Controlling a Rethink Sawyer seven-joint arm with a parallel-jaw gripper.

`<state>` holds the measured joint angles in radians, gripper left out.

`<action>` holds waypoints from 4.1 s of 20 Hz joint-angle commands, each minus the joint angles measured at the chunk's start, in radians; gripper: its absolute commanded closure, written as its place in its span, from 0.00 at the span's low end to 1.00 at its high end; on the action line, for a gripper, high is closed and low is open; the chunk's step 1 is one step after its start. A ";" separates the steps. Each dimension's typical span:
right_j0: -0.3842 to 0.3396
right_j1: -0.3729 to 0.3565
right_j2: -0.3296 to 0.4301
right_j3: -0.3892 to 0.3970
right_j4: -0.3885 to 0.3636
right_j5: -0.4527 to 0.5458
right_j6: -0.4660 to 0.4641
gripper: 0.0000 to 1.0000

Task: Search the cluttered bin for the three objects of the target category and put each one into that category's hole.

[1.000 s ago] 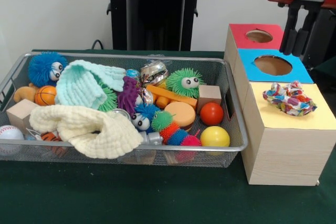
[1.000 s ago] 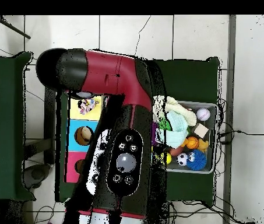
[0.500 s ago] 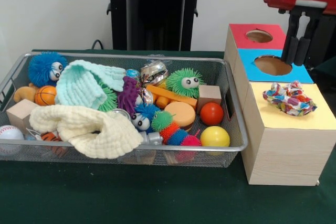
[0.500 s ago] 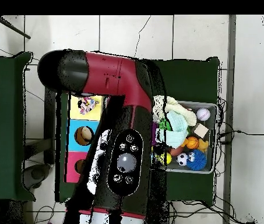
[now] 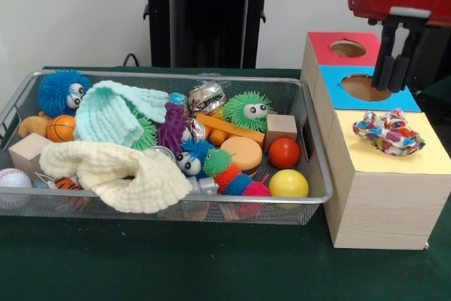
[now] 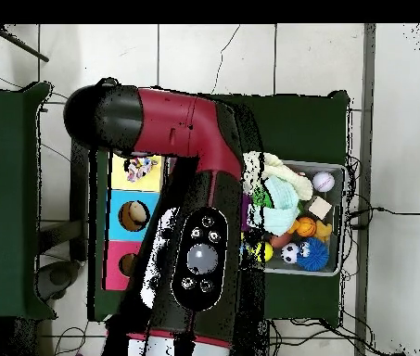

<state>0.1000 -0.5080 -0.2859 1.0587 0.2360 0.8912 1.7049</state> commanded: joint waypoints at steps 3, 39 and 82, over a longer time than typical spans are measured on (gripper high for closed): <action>-0.023 0.015 0.109 0.202 -0.028 -0.062 0.079 1.00; -0.012 0.008 0.136 0.240 0.054 -0.116 0.182 1.00; -0.006 0.016 0.172 0.396 0.139 -0.247 0.190 1.00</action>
<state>0.1011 -0.5114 -0.1804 1.3276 0.3769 0.6294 1.7049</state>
